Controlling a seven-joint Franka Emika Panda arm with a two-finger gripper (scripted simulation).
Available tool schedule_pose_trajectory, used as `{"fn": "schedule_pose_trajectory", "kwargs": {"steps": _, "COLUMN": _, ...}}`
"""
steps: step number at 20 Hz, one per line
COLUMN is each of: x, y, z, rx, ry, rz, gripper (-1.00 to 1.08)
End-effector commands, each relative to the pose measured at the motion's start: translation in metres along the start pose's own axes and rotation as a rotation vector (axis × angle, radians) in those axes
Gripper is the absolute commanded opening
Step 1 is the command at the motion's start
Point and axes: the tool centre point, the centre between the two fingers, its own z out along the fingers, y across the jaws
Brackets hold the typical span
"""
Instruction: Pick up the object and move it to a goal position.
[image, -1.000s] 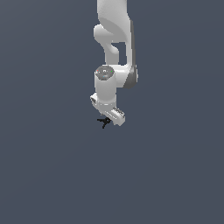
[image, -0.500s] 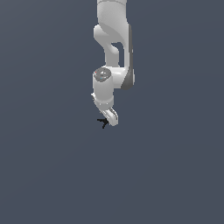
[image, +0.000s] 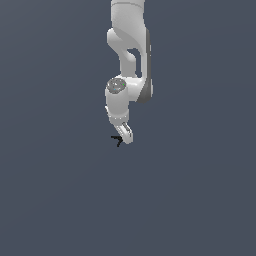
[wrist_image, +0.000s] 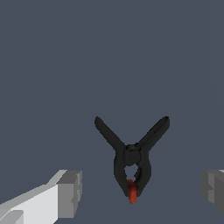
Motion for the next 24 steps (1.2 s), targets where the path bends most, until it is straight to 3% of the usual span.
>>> {"fn": "schedule_pose_trajectory", "kwargs": {"steps": 1, "x": 0.0, "y": 0.0, "z": 0.001, "rx": 0.0, "ry": 0.0, "rz": 0.0, "gripper": 1.0}}
{"fn": "schedule_pose_trajectory", "kwargs": {"steps": 18, "x": 0.0, "y": 0.001, "z": 0.05, "rx": 0.0, "ry": 0.0, "rz": 0.006, "gripper": 1.0}}
{"fn": "schedule_pose_trajectory", "kwargs": {"steps": 19, "x": 0.0, "y": 0.001, "z": 0.05, "rx": 0.0, "ry": 0.0, "rz": 0.006, "gripper": -1.0}}
{"fn": "schedule_pose_trajectory", "kwargs": {"steps": 24, "x": 0.0, "y": 0.001, "z": 0.05, "rx": 0.0, "ry": 0.0, "rz": 0.006, "gripper": -1.0}}
